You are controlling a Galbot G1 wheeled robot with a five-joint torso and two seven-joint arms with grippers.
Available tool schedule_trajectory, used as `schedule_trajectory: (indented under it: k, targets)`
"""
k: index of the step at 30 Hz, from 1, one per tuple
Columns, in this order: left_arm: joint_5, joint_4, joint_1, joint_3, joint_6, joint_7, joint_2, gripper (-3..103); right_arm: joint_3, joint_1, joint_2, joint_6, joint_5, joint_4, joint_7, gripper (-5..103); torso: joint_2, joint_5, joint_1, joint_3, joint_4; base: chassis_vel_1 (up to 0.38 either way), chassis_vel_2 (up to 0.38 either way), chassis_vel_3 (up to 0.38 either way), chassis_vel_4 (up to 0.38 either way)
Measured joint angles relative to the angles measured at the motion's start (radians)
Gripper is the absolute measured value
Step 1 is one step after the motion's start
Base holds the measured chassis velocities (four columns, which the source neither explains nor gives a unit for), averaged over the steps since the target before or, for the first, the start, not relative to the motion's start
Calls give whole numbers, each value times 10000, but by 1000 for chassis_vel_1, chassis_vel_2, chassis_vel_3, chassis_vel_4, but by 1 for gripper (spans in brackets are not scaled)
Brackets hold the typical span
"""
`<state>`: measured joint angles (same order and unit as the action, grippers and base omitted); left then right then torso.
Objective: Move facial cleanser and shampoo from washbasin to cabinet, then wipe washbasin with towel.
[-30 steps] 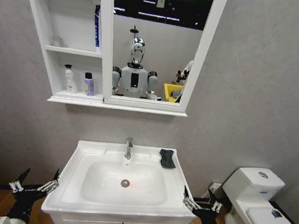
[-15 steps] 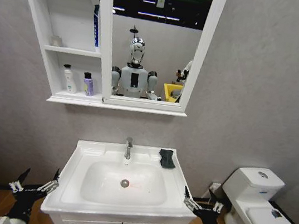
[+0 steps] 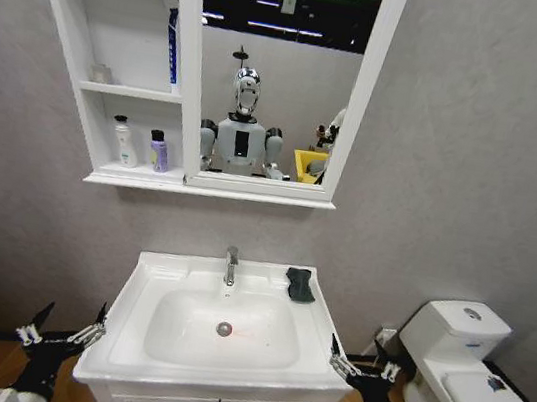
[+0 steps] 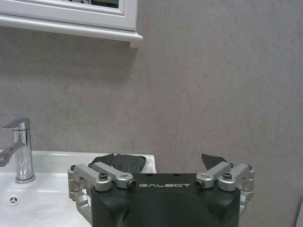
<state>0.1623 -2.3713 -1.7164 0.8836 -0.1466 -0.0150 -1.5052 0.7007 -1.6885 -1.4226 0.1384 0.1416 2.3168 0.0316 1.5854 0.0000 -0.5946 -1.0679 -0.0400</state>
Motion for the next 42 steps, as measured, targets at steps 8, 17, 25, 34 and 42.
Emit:
schedule_trajectory:
  k: [8,17,25,34,42]
  targets:
    - [0,0,0,0,0,0,0,100,60,-8,-3,-12,51,-64,-1,100,0,0,0,0,0,0,0,0,0]
    - [0,0,0,0,0,0,0,100,87,-25,4,-48,78,-70,-4,100,0,0,0,0,0,0,0,0,0]
    - [0,0,0,0,0,0,-1,100,101,-41,3,-83,115,-69,-6,100,0,0,0,0,0,0,0,0,0]
    - [0,0,1,-1,-1,1,-1,100,283,1156,488,778,1055,-467,112,100,1,-1,0,0,0,0,0,0,0]
    - [1,1,1,-1,-1,1,0,100,201,4099,1945,1867,3054,-2855,1182,100,-1,6,-1,-2,5,0,0,0,0]
